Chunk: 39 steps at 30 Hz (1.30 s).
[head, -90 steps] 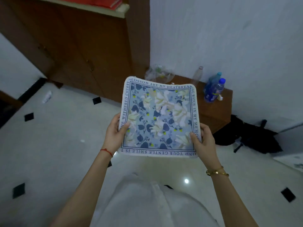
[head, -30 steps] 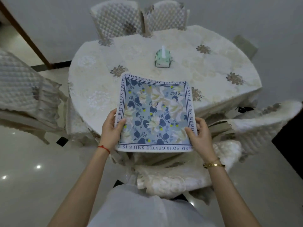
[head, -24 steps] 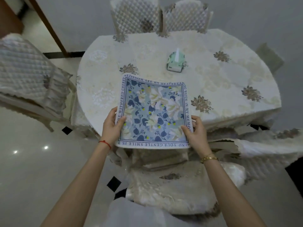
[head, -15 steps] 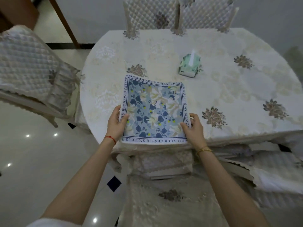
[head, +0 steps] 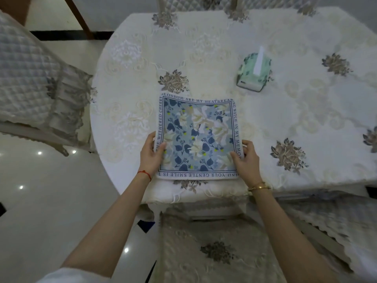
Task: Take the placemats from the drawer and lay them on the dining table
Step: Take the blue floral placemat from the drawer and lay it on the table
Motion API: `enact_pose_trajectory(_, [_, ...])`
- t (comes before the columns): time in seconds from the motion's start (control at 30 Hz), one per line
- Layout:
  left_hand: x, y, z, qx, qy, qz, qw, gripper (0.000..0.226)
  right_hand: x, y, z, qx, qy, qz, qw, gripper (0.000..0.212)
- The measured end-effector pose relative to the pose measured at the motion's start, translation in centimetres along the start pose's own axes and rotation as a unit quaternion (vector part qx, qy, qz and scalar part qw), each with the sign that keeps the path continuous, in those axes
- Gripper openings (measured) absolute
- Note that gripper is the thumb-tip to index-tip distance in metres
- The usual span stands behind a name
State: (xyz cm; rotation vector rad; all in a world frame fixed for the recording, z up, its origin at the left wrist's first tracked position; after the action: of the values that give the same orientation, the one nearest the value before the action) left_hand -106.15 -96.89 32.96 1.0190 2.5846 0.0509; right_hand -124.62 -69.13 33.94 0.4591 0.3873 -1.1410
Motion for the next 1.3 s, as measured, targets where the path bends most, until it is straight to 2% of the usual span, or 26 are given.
enact_pose_trajectory(0.73, [-0.1, -0.4, 2.7, -0.061, 0.015, -0.006, 0.998, 0.035, 0.9, -0.9, -1.6, -0.004, 0.04, -0.002, 0.999, 0.04])
enact_pose_trajectory(1.07, [-0.5, -0.1, 3.2, -0.081, -0.006, -0.026, 0.996, 0.046, 1.0, -0.9, -1.5, -0.029, 0.062, 0.0, 0.998, 0.038])
enact_pose_trajectory(1.3, [-1.2, 0.2, 3.2, -0.073, -0.012, -0.026, 0.997, 0.064, 0.9, -0.8, -1.6, -0.048, 0.086, -0.005, 0.995, 0.042])
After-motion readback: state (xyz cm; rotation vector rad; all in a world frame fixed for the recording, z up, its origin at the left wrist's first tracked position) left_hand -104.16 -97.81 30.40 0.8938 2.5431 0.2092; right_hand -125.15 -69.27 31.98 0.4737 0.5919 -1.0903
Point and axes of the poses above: each hand's wrist, its own y-axis away from the middle knuckle, its own x-axis out of the palm, z = x × y, the point moved 10 cm from there along -y, towards the middle knuckle, and after that the axes turned 3 degrees about -z, right-handed, at the moved point
